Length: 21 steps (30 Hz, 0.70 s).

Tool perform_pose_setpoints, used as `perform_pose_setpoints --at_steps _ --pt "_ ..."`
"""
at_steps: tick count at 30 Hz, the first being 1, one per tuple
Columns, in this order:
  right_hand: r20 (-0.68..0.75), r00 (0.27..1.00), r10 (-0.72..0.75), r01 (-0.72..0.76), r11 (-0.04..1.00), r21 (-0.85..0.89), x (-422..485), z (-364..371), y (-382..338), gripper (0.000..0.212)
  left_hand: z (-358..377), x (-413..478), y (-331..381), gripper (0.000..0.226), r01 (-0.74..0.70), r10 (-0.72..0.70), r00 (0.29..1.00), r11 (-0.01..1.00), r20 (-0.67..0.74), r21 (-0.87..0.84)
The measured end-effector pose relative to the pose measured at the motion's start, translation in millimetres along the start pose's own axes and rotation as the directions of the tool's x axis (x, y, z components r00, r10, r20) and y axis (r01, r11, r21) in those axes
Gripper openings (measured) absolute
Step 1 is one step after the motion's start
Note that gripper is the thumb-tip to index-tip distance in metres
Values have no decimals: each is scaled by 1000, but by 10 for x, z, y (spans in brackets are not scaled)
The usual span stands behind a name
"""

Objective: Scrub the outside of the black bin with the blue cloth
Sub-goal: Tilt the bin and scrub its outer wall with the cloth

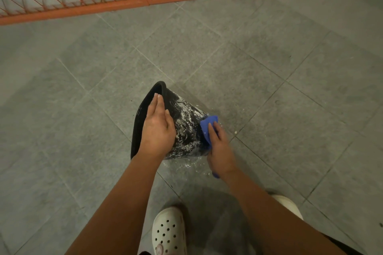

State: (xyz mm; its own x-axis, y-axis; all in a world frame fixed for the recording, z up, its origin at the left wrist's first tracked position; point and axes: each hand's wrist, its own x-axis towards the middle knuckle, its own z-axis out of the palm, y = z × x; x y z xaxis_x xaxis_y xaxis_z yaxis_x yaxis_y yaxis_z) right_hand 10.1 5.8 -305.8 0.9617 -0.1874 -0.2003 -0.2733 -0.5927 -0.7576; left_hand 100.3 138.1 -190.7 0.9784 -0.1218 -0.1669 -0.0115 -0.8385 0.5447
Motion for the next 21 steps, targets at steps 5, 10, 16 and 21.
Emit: perform_pose_setpoints --at_steps 5,10,16,21 --pt "-98 993 60 -55 997 46 -269 114 -116 68 17 20 27 51 -34 37 997 999 74 -34" --pt "-52 994 -101 102 995 11 -86 131 -129 75 -28 32 -15 50 63 -58 997 993 47 -104" --pt "-44 999 31 -30 999 33 -290 136 -81 76 -7 49 0 49 84 -80 996 989 43 -121" --pt "-68 981 -182 184 983 26 -217 140 -305 80 -16 70 25 49 84 -77 995 990 64 -110"
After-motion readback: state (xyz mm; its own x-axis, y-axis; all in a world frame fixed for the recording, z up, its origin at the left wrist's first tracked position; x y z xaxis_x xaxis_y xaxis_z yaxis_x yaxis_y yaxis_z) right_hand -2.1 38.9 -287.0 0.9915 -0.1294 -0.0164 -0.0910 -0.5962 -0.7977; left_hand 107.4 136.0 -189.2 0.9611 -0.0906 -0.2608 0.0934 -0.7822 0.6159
